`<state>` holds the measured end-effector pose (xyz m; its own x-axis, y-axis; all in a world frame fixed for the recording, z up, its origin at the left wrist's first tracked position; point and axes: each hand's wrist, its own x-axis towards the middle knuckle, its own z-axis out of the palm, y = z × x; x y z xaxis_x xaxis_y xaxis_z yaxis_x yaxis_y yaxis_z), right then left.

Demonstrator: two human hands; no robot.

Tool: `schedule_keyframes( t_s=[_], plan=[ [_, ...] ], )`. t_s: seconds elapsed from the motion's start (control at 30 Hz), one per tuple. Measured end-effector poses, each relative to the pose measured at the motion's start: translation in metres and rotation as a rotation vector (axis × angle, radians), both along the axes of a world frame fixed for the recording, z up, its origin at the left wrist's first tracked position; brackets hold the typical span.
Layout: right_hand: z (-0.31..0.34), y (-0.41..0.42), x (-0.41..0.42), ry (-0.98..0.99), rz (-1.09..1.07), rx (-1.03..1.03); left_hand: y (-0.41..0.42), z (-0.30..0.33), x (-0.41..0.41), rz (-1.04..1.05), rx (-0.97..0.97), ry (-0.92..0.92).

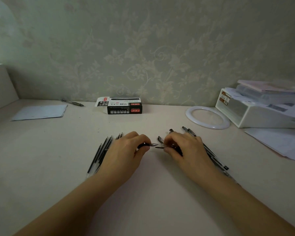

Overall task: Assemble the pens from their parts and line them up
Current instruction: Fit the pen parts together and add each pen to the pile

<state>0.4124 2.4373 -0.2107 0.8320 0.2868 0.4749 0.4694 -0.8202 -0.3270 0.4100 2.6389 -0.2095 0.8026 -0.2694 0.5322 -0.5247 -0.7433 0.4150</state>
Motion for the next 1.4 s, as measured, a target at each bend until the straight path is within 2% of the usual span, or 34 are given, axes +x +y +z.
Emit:
schedule_keyframes(
  t_s=[0.37,0.67,1.2,1.33,1.4],
  plan=[
    [0.002,0.006,-0.002,0.034,0.211,0.185,-0.004,-0.002,-0.002,-0.102,-0.002,0.016],
    [0.003,0.005,-0.001,0.199,0.218,0.504,-0.006,0.003,-0.003,-0.066,-0.110,-0.005],
    [0.010,0.006,-0.003,0.166,0.250,0.505,-0.006,0.007,-0.006,-0.096,-0.132,-0.059],
    [0.012,0.009,-0.002,0.052,0.204,0.456,-0.007,0.013,-0.006,-0.065,-0.124,-0.110],
    [0.012,0.006,0.001,0.021,0.117,0.407,-0.004,0.016,-0.004,0.016,-0.139,-0.154]
  ],
)
